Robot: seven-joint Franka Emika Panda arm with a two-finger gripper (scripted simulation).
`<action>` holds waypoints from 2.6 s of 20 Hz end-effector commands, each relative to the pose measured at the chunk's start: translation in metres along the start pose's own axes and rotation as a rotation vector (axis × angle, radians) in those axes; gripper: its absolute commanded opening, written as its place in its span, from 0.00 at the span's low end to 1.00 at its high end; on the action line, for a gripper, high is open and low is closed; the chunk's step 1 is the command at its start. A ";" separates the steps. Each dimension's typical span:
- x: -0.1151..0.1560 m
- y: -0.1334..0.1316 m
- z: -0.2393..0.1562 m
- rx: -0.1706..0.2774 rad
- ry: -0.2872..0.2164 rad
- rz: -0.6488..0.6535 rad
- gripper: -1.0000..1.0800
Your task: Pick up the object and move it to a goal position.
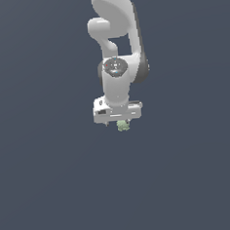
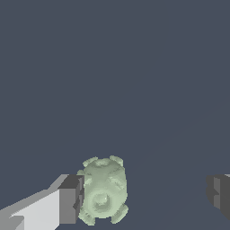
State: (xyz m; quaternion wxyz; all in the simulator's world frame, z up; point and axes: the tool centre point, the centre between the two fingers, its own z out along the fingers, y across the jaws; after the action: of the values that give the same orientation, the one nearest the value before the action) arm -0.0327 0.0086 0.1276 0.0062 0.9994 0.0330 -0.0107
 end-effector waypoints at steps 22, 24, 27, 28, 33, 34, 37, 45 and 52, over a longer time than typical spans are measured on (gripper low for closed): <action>-0.053 -0.035 0.043 0.011 0.021 -0.072 0.96; -0.053 -0.035 0.049 0.011 0.021 -0.072 0.96; -0.054 -0.036 0.062 0.011 0.021 -0.072 0.96; -0.054 -0.036 0.067 0.011 0.021 -0.072 0.96; -0.054 -0.036 0.085 0.011 0.022 -0.073 0.96; -0.054 -0.036 0.087 0.011 0.022 -0.073 0.96; -0.053 -0.036 0.089 0.011 0.022 -0.073 0.96; -0.053 -0.036 0.089 0.011 0.022 -0.073 0.00; -0.054 -0.037 0.084 0.011 0.023 -0.073 0.00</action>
State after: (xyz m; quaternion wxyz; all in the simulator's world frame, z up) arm -0.0907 0.0402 0.0422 0.0001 0.9976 0.0693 -0.0001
